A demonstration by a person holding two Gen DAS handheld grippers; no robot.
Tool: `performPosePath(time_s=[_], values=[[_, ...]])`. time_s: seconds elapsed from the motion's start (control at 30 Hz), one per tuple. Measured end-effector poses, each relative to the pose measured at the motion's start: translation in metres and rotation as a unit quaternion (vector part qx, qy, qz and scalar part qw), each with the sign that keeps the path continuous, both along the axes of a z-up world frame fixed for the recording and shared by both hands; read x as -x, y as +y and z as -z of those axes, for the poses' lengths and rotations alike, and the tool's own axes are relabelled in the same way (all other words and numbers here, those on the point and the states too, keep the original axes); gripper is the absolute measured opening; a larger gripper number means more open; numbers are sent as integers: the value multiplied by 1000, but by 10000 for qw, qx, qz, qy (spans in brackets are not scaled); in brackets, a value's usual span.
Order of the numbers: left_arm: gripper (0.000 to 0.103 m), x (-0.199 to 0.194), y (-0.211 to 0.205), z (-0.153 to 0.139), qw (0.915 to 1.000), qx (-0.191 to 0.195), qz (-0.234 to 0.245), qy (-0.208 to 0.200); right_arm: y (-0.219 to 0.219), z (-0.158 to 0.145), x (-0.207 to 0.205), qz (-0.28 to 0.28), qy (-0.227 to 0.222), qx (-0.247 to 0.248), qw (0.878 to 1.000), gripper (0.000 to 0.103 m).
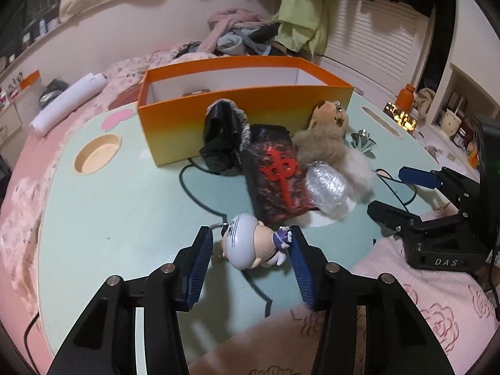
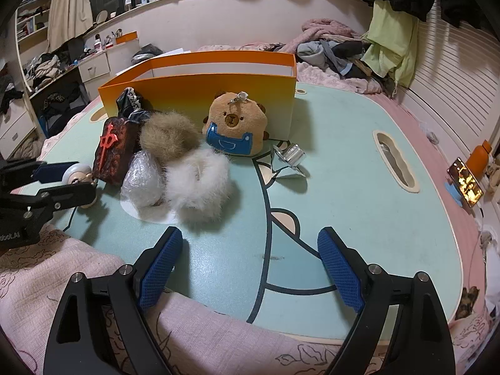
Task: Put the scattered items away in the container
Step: 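Grasp the white figurine keychain on the table with the left gripper, then carry the figurine into the orange box with left gripper while right gripper grasps and carries the silver knob in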
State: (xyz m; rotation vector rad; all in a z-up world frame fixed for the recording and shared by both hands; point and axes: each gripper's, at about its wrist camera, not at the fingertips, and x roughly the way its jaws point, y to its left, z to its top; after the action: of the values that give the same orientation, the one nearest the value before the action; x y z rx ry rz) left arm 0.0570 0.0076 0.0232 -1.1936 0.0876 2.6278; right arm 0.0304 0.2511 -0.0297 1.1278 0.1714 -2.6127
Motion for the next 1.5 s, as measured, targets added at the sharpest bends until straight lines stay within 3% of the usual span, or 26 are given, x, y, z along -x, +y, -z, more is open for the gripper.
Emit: performPosePath(time_s=[0.13,0.3,0.43,0.57,0.73,0.93,1.1,1.17,1.23,1.27,1.5], values=[[49,3,-2,2,10000,-47,-30,-34,1,0,0,12,7,8,10000,88],[57,8,-6,9,9998,150,-109,46,8,-4,1,132,42,222,9997,88],[38,6,-21,8,9989,22,-456,134,20,-7,2,303,59,544,9980,88],[38,4,-33,10,9978,-332,-555,173,24,-7,1,320,77,758,9966,88],[38,1,-34,11,9967,-305,-708,244,26,-16,-2,361,312,875,9950,88],[38,-1,-40,12,9952,-399,-854,270,36,-26,28,851,361,766,9928,88],[38,-2,-40,11,9949,-387,-879,298,23,-20,59,885,71,516,9947,67],[38,-4,-40,10,9948,-393,-881,319,17,-14,66,824,-100,474,9954,64],[38,-4,-41,9,9947,-411,-872,346,12,-11,67,773,-161,371,9962,49],[38,-5,-41,9,9947,-417,-861,363,12,-10,66,718,-138,370,9966,30],[37,-4,-37,-7,9961,-424,-619,463,18,-29,49,589,224,569,9964,30]])
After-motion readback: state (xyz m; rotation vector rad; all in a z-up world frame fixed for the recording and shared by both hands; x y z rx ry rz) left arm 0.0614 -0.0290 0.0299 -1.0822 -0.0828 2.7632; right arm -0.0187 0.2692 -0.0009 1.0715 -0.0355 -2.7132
